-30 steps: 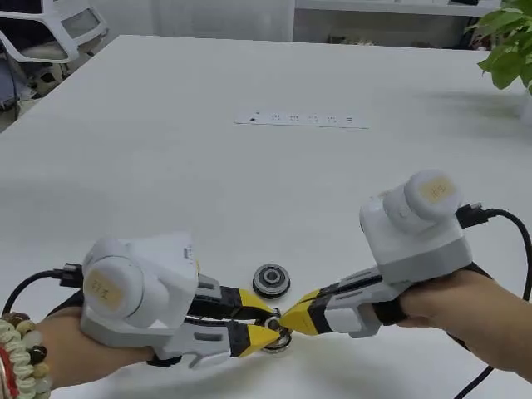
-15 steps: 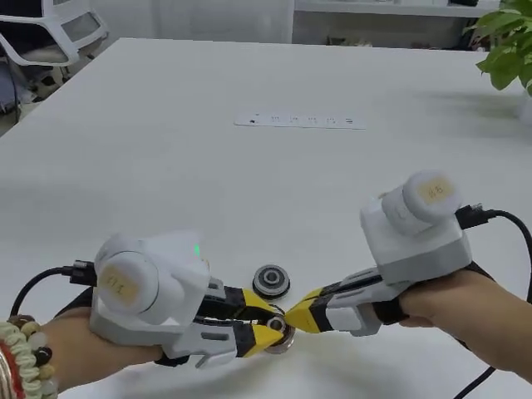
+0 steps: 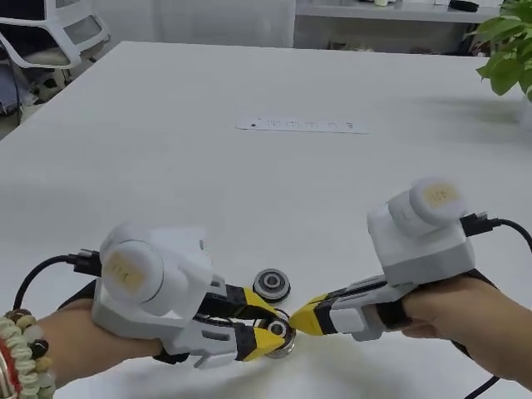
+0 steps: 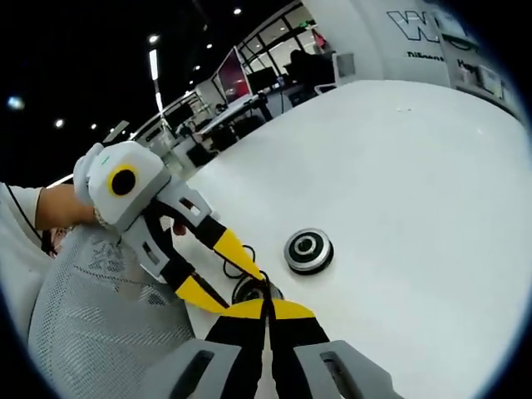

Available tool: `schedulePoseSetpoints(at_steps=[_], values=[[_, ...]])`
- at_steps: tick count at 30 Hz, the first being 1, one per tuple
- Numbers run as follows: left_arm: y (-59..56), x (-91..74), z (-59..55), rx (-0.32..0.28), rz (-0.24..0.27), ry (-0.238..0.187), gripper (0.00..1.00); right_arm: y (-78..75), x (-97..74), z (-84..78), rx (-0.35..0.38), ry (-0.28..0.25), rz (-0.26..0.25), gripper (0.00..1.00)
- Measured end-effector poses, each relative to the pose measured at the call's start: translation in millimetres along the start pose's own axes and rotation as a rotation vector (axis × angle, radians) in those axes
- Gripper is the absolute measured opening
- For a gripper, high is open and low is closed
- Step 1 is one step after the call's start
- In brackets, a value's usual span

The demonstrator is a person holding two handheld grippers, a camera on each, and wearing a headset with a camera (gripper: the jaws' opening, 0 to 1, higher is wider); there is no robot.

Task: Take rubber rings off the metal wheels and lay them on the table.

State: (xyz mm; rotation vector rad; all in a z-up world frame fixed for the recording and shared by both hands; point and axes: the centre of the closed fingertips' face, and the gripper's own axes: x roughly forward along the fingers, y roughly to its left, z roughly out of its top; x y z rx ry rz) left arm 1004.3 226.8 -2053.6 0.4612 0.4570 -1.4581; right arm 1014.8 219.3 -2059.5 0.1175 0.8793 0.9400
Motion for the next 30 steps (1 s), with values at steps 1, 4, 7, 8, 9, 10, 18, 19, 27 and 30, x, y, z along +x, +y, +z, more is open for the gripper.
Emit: schedulePoseSetpoints(at_steps=[1,4,7,8,9,10,18,19,27,30], values=[[-0.7,-1.5,-0.7,0.039,-0.003,0.016,0.23,-1.2,-0.9,1.3,0.004,-0.007,-0.003,0.0],[-4.3,-5.3,1.0,0.075,-0.014,0.024,0.3,-1.6,-2.4,2.8,0.009,-0.016,-0.004,0.0],[-7.5,-11.0,4.5,0.069,-0.032,0.028,0.38,-2.5,-3.6,4.0,0.015,-0.024,-0.006,0.0],[-8.0,-12.6,5.5,0.072,-0.034,0.028,0.4,-3.0,-3.9,4.1,0.016,-0.025,-0.008,0.0],[-8.3,-15.1,6.6,0.077,-0.038,0.031,0.42,-3.6,-4.5,4.6,0.016,-0.028,-0.009,0.0],[-8.2,-16.8,7.6,0.078,-0.039,0.032,0.44,-3.4,-4.9,5.0,0.016,-0.03,-0.009,0.0],[-6.5,-32.9,19.9,0.08,-0.033,0.025,0.58,-5.9,-7.9,7.9,0.017,-0.044,-0.016,0.0],[-6.1,-34.6,21.7,0.08,-0.029,0.023,0.6,-6.3,-8.4,8.4,0.015,-0.047,-0.018,0.0],[-2.2,-61.5,44.8,0.105,0.03,-0.02,0.69,-7.6,-11.6,12.5,0.021,-0.068,-0.02,0.0],[-3.6,-70.8,44.5,0.082,0.042,-0.027,0.72,-10.1,-13.7,14.7,0.026,-0.08,-0.028,0.0]])
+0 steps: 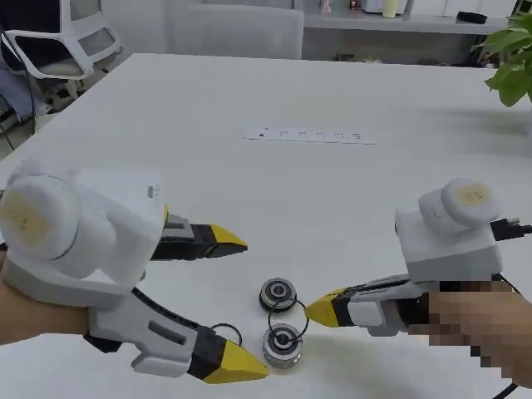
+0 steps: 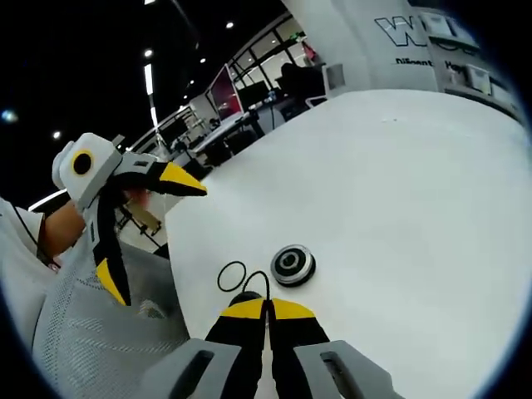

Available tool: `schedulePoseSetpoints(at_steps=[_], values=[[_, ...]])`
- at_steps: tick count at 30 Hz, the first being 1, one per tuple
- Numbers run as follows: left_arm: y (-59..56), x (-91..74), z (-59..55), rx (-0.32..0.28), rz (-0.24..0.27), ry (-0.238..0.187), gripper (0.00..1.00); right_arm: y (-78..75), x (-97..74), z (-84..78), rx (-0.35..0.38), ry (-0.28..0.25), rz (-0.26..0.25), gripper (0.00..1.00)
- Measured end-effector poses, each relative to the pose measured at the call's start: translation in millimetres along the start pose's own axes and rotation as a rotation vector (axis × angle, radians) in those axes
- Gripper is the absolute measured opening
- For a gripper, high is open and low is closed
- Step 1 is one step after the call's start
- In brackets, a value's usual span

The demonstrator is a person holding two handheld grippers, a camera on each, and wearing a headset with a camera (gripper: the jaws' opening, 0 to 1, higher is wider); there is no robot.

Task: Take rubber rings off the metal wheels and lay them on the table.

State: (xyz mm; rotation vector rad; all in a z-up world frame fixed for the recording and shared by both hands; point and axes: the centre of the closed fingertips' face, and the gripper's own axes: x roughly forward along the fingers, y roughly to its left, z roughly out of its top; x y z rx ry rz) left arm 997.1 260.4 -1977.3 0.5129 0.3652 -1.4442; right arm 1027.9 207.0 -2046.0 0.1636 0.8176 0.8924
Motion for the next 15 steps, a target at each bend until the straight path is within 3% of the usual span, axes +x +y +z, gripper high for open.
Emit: schedulePoseSetpoints(at_steps=[10,15], values=[[0.9,-38.6,-13.2,-0.049,0.075,0.018,0.78,-5.2,-6.7,8.8,0.034,-0.048,-0.01,0.0],[3.5,-61.8,-22.8,-0.117,0.147,0.012,0.79,-6.8,-9.9,13.9,0.044,-0.074,-0.014,0.0]])
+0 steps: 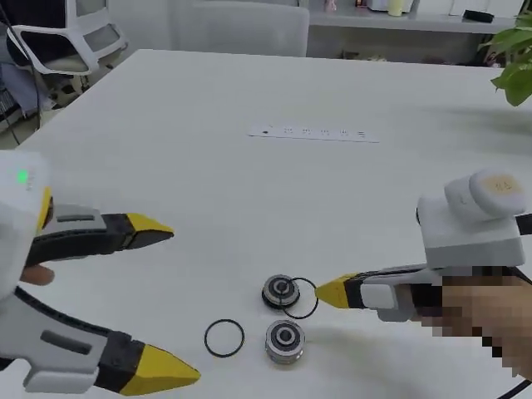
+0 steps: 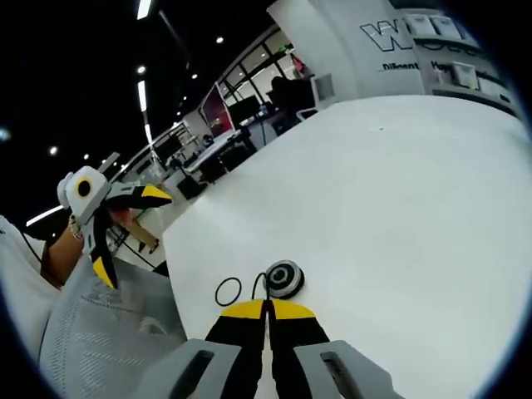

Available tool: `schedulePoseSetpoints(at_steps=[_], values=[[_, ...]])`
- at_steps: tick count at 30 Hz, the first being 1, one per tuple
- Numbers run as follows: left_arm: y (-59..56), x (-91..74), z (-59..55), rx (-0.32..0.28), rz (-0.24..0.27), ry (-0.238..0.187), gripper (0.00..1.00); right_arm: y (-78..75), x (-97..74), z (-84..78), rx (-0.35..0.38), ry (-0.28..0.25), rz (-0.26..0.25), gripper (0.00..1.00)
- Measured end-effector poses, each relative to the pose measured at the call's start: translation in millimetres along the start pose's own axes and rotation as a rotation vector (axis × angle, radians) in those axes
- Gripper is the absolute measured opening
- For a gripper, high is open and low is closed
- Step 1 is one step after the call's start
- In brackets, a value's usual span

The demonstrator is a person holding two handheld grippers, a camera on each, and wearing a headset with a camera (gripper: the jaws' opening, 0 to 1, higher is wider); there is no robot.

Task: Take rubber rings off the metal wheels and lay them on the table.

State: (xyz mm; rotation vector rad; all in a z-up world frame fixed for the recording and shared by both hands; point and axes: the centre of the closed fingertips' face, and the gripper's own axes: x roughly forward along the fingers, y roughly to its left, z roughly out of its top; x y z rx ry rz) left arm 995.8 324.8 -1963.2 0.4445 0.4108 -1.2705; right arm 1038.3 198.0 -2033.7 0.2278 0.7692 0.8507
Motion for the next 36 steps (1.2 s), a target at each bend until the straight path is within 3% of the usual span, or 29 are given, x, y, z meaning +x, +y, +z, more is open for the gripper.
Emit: schedulePoseSetpoints(at_steps=[6,16,27,30,36], values=[[-0.1,-16.7,-14.6,-0.056,0.061,-0.002,0.84,-0.4,-5.1,6.6,0.008,-0.03,-0.009,0.0],[2.5,-34.0,-27.1,-0.147,0.143,-0.029,0.9,0.0,-9.7,13.3,0.017,-0.065,-0.021,0.0],[-8.5,-28.1,-31.3,-0.184,0.147,-0.055,0.92,3.3,-14.1,23.0,0.018,-0.103,-0.018,0.0],[-6.3,-28.5,-37.5,-0.175,0.167,-0.027,0.92,5.5,-15.1,26.6,0.019,-0.119,-0.01,0.0],[-2.8,-29.3,-38.8,-0.201,0.191,-0.038,0.93,8.5,-14.8,30.2,0.011,-0.131,-0.003,0.0]])
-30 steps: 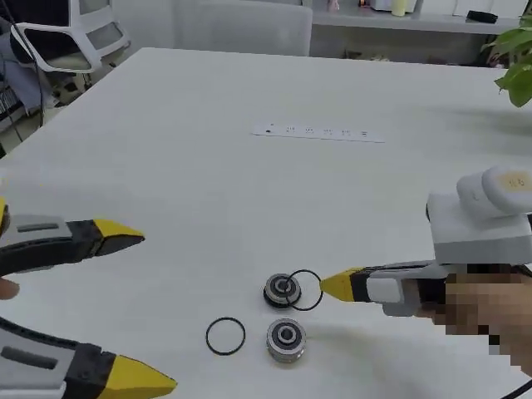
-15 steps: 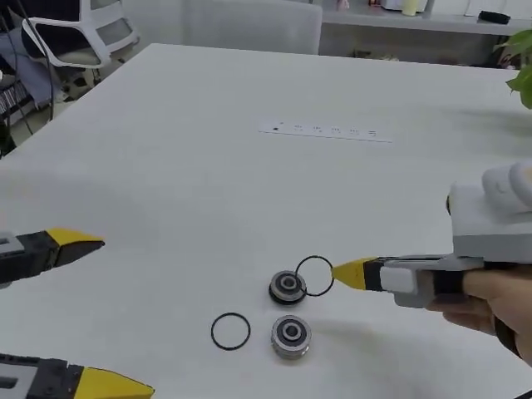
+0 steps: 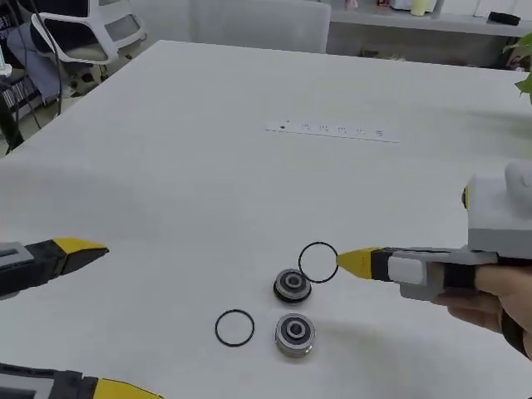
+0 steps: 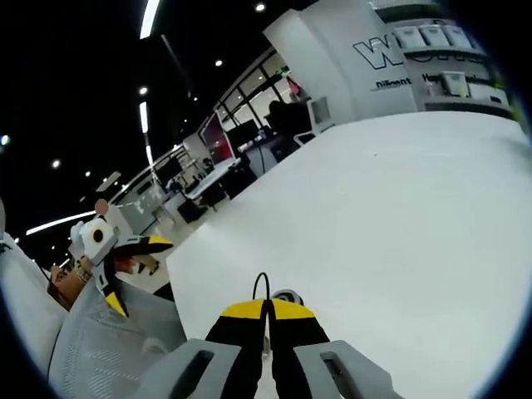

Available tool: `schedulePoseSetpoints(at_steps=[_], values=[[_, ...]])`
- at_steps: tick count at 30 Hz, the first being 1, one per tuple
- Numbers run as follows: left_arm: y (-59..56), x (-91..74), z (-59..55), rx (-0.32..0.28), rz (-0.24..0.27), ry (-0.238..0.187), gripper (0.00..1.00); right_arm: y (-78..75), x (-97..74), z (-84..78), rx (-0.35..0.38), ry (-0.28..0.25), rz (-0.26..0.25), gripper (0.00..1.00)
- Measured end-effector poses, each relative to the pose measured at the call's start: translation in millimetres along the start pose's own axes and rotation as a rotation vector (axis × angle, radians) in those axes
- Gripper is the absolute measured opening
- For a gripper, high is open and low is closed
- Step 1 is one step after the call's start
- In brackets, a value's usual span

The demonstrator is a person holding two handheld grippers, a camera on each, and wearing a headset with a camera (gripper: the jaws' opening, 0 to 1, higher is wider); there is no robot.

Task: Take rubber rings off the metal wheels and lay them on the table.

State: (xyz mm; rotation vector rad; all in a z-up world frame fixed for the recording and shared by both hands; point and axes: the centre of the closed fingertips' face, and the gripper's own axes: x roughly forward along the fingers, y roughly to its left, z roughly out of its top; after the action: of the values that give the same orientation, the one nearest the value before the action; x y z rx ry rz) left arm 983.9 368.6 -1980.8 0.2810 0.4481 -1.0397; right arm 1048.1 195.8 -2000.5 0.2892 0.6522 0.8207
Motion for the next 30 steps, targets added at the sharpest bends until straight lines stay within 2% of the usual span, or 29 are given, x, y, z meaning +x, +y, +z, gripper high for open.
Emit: schedulePoseSetpoints(at_steps=[3,6,8,17,24,27,30], values=[[2.4,0.4,0.2,-0.007,0.014,-0.004,0.93,3.3,1.0,1.3,-0.01,-0.003,0.005,0.0],[6.1,0.6,-3.6,0.007,0.037,0.015,0.95,7.3,1.6,2.5,-0.018,-0.006,0.015,0.0],[6.2,0.8,-5.1,0.007,0.037,0.021,0.96,10.8,2.3,4.4,-0.019,-0.013,0.028,0.0],[5.0,2.2,-4.1,-0.045,0.022,-0.002,0.96,30.5,10.2,9.0,-0.033,-0.028,0.072,0.0],[4.9,2.6,-4.7,-0.055,0.02,-0.003,0.95,48.3,24.4,0.0,-0.071,0.005,0.102,0.0],[4.9,2.9,-5.6,-0.059,0.016,-0.002,0.94,55.0,31.0,-4.6,-0.132,0.002,0.114,0.0],[5.2,2.8,-5.7,-0.063,0.017,-0.004,0.94,59.7,38.0,-13.2,-0.16,0.032,0.116,0.0]])
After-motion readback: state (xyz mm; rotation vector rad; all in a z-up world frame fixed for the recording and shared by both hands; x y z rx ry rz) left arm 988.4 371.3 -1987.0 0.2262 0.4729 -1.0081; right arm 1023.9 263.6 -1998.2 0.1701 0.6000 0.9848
